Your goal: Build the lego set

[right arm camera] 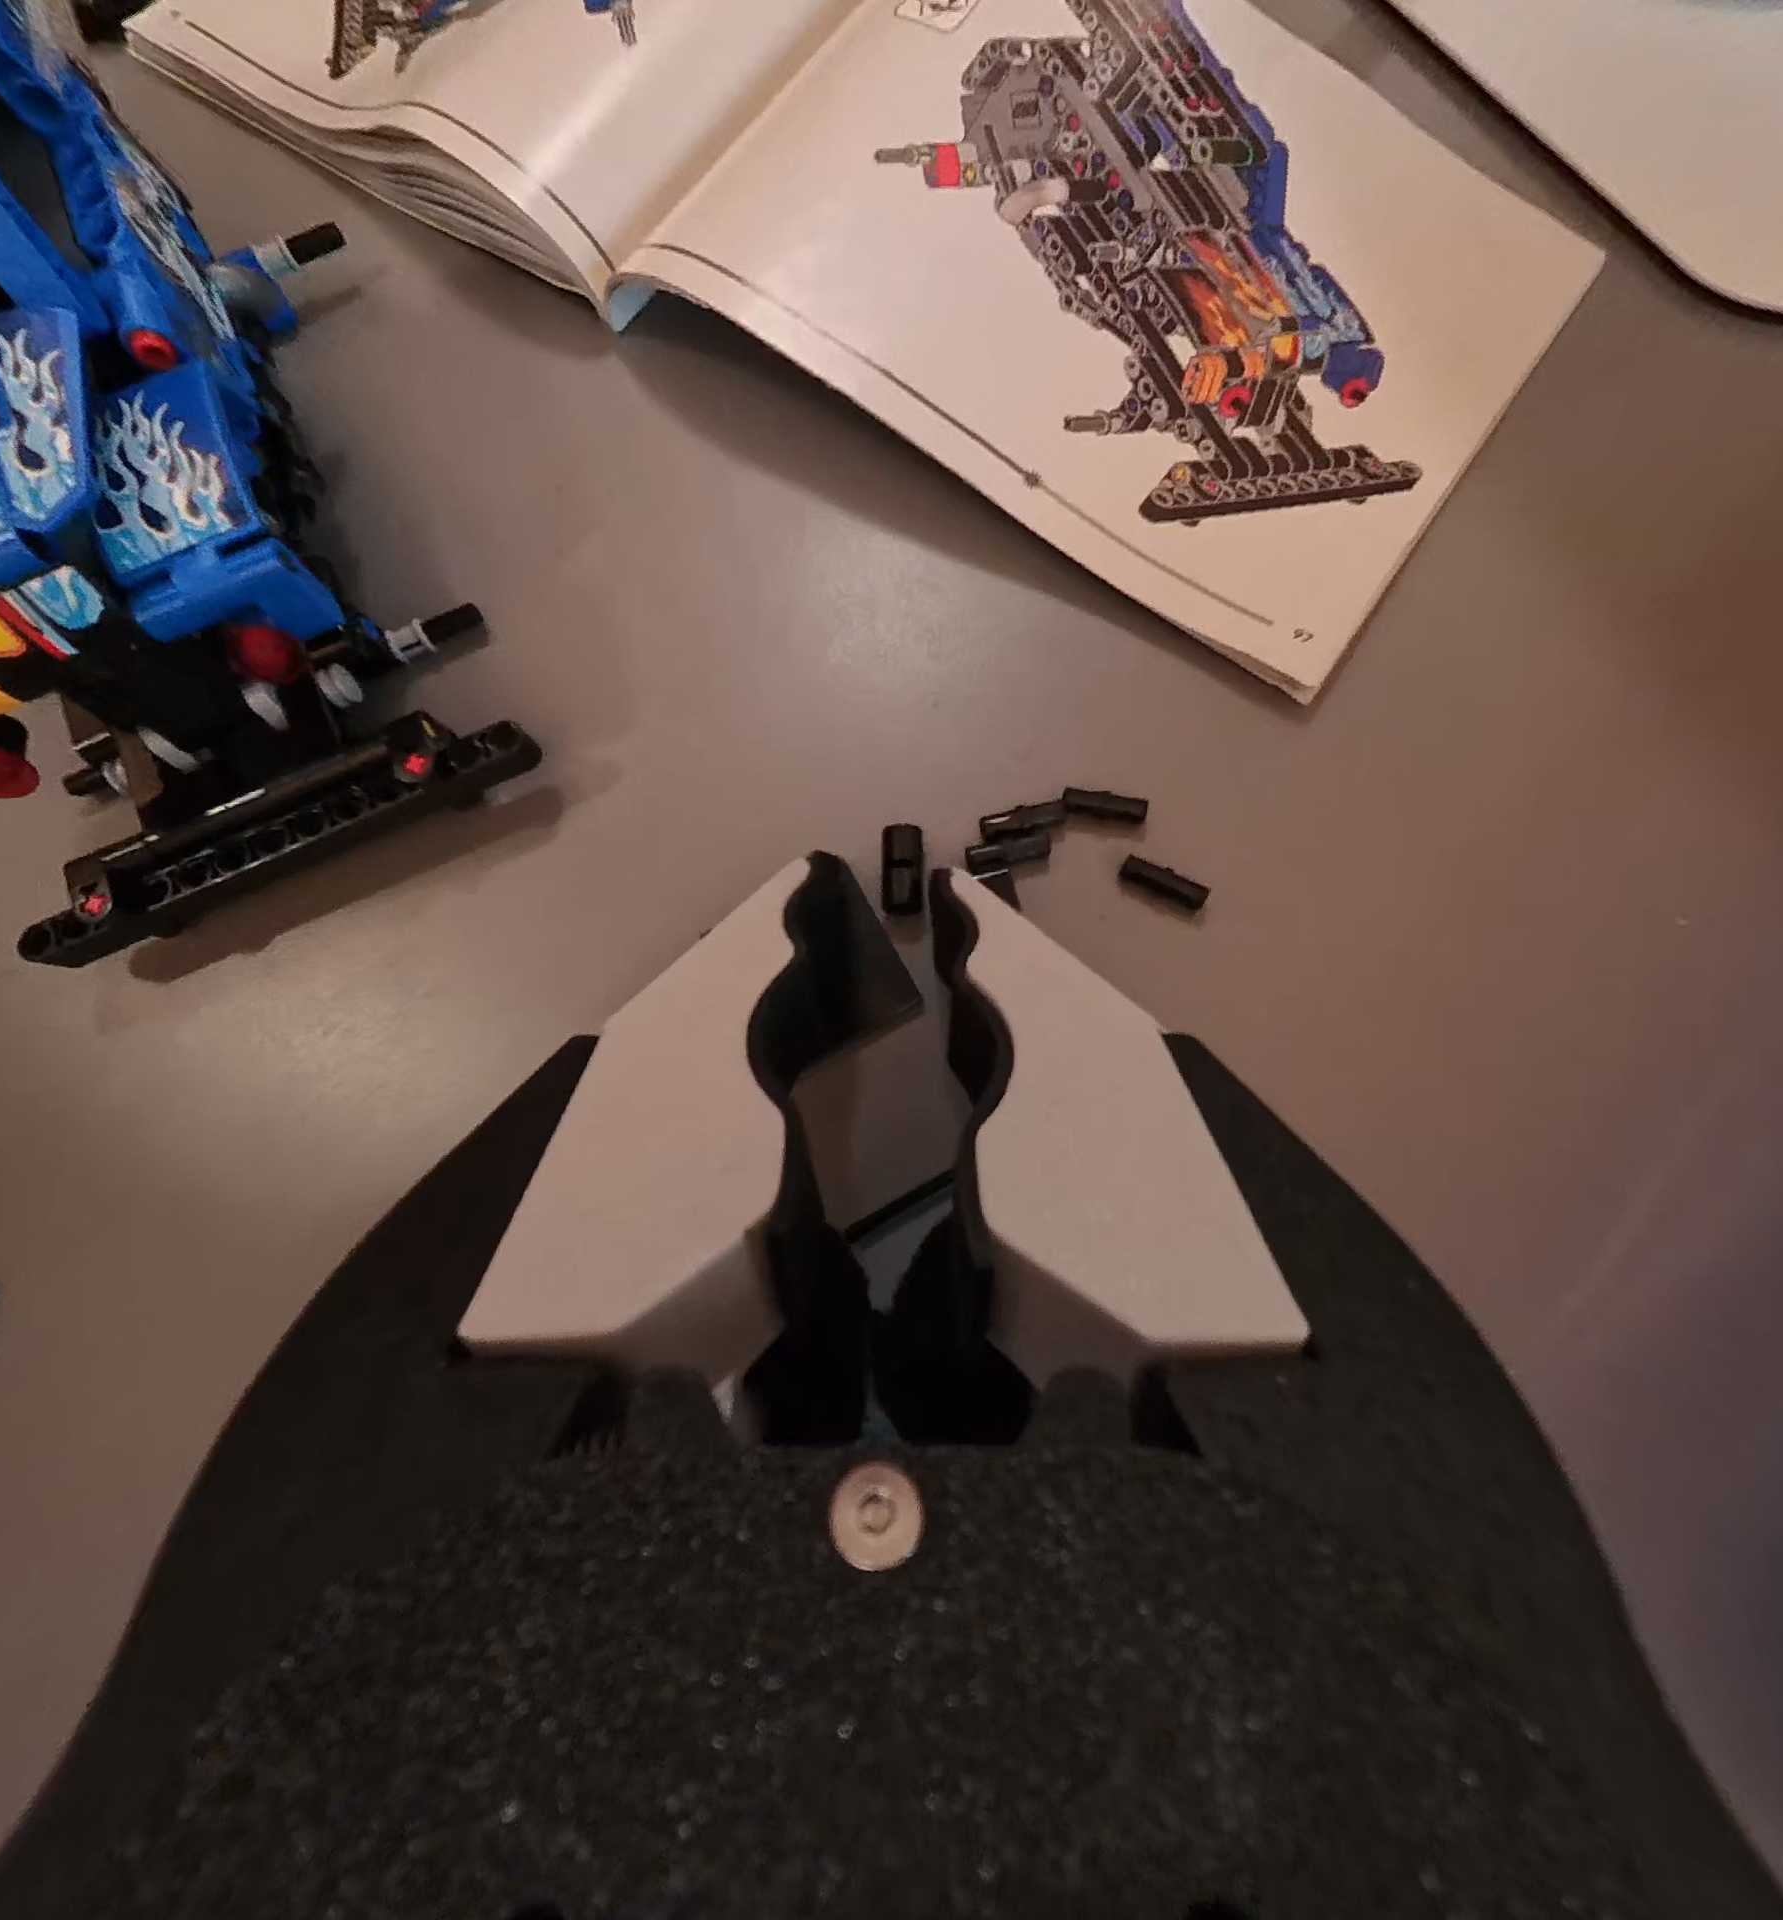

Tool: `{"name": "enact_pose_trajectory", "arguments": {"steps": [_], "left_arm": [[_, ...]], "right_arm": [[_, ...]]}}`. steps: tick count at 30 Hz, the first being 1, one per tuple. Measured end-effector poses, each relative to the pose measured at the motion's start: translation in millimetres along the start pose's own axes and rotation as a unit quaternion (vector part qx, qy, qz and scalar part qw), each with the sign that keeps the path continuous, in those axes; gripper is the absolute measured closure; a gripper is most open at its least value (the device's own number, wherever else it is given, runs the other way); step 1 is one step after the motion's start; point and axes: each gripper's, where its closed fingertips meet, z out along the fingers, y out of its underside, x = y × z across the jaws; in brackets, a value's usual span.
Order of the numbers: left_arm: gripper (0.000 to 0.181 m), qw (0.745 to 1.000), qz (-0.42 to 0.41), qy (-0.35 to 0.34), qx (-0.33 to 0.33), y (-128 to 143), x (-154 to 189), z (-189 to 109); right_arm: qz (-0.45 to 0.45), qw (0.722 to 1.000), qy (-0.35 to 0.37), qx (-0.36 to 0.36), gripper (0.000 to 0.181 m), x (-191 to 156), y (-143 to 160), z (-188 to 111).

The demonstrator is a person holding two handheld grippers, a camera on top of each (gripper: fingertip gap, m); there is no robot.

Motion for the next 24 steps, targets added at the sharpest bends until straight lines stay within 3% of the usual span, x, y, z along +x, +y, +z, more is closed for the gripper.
{"name": "enact_pose_trajectory", "arguments": {"steps": [1,6,10,16,24], "left_arm": [[0.133,1.0,0.002,0.0,0.0,-0.2,0.5,-0.1],[0.133,1.0,0.014,-0.005,-0.006,1.2,0.4,0.4],[0.133,1.0,0.009,-0.001,-0.011,3.4,1.0,1.6],[0.135,1.0,0.016,0.0,-0.018,4.5,2.1,1.6],[0.141,1.0,0.014,0.015,0.01,-7.2,2.9,-6.1]], "right_arm": [[-0.002,1.0,-0.001,-0.005,0.168,0.3,1.5,1.8],[-0.034,0.999,0.018,-0.001,0.174,1.3,-1.9,-1.2],[-0.108,0.991,0.049,0.055,0.175,-3.3,-22.3,-13.0],[-0.245,0.949,0.109,0.164,0.175,-19.6,-53.6,-39.1],[-0.331,0.907,0.172,0.196,0.175,-25.9,-60.7,-45.5]]}}
